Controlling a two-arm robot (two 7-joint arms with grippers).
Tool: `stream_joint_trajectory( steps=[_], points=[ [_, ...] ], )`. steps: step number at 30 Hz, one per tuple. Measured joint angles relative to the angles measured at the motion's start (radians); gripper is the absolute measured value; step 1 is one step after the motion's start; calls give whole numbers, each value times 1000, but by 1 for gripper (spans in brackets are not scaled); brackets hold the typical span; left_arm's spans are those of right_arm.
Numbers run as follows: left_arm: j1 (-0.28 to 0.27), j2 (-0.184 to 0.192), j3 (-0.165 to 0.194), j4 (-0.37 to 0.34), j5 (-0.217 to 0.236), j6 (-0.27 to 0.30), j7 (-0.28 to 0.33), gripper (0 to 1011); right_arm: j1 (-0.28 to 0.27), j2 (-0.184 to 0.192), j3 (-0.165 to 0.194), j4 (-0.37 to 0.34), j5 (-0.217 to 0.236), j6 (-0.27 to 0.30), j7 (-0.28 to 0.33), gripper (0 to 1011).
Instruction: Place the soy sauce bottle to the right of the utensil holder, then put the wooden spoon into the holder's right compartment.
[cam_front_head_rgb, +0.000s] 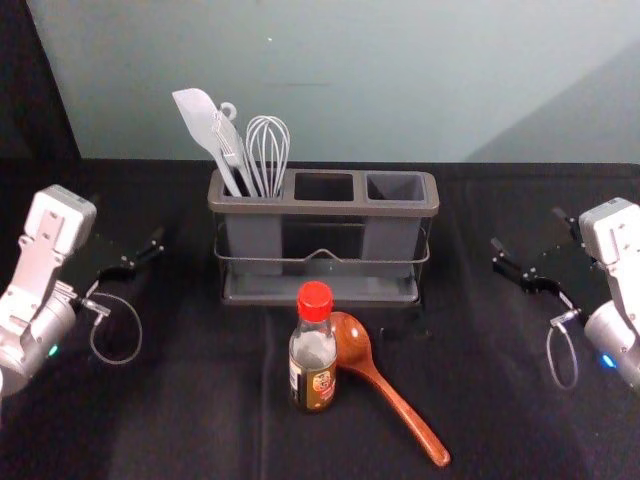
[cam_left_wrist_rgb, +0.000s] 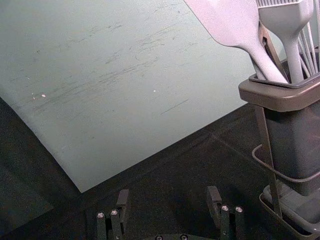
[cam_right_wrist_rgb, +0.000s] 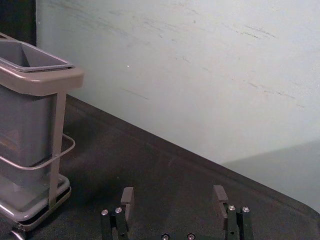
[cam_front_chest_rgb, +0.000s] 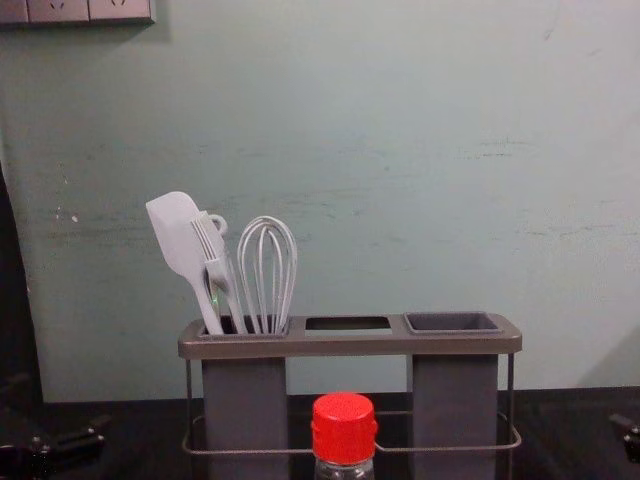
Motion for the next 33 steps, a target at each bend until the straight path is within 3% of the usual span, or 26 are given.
stream_joint_trajectory(
  steps=[33],
  points=[
    [0, 0, 0, 0, 0, 0, 0, 1000, 0, 0, 0, 0, 0, 0, 0, 1002]
  ],
)
